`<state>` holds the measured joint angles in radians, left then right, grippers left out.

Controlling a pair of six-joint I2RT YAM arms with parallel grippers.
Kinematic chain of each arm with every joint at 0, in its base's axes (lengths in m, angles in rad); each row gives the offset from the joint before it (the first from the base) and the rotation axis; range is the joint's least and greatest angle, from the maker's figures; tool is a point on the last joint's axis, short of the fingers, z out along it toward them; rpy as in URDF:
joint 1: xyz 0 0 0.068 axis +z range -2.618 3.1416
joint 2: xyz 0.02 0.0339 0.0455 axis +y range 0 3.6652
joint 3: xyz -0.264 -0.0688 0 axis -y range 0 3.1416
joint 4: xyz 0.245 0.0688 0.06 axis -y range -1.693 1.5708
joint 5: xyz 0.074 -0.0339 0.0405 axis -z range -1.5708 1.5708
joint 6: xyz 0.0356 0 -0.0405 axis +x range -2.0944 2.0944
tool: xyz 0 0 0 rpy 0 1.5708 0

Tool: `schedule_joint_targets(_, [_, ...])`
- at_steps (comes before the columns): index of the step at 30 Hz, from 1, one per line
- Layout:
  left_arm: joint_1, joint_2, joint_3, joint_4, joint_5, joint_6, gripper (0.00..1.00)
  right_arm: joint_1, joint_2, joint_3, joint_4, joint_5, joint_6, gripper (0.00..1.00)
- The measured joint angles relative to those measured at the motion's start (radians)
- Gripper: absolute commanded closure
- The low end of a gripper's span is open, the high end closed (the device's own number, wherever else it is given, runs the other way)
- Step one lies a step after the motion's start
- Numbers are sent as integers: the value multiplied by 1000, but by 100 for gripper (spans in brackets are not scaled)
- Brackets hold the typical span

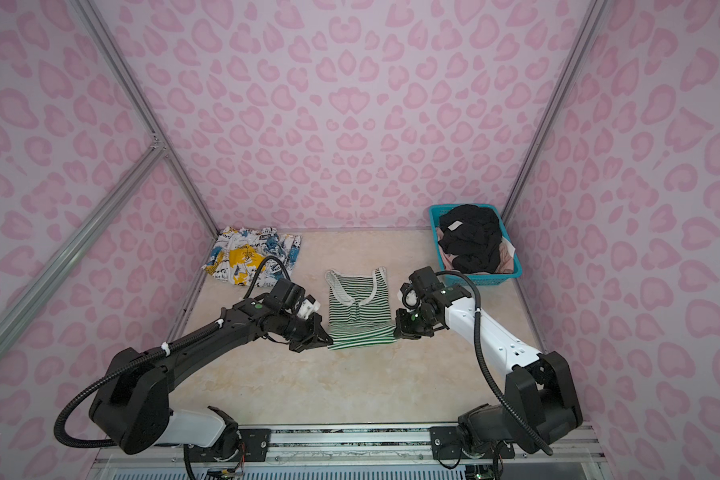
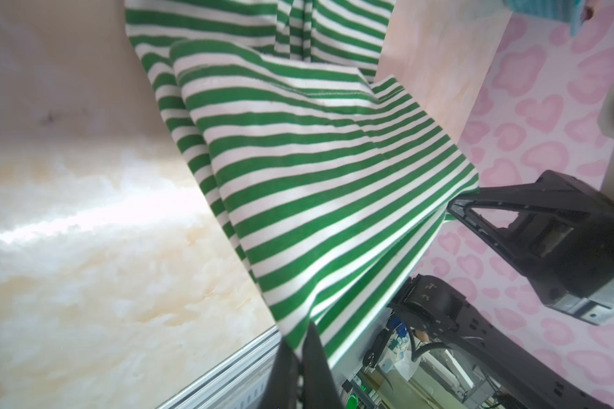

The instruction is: Fold and stack the mixed laundry pile

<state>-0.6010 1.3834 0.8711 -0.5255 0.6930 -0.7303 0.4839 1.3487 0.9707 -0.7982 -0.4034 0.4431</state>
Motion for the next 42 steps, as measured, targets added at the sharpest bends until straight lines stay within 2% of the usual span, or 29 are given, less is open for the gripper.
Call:
schedule_joint_targets(6, [-113, -189, -105, 3, -68, -119, 98, 85, -155, -52, -43, 47, 76, 100])
schedule_joint_targets(9, [-129, -264, -119, 8, -99, -169, 98, 93, -201, -45, -61, 56, 97, 100])
schedule_joint_targets(12, [-129, -273, -104, 7, -135, -192, 98, 88, -192, -25, -61, 61, 103, 100])
schedule_joint_targets(17, [-78, -180, -30, 0, -181, -195, 98, 44, -47, 77, -51, 60, 81, 100])
schedule_joint_targets(24, [85, 7, 88, 38, -158, -154, 98, -28, 281, 303, -2, 2, 2, 100])
schedule_joint_targets(26, [126, 100, 134, 57, -141, -123, 98, -45, 378, 335, 37, -13, -3, 94])
schedule_joint_targets(29, [188, 251, 192, 96, -95, -83, 97, -60, 512, 372, 97, -22, 8, 74])
schedule_joint_targets(31, [223, 342, 224, 119, -79, -69, 92, -66, 570, 393, 127, -17, 8, 66])
schedule_joint_targets(34, [257, 435, 284, 145, -51, -53, 90, -70, 582, 405, 166, -6, 8, 59])
schedule_joint_targets(38, [274, 496, 367, 190, -10, -44, 88, -69, 518, 380, 211, 26, 0, 56])
schedule_joint_targets(42, [281, 534, 425, 235, 45, -42, 68, -68, 428, 312, 245, 50, -29, 56])
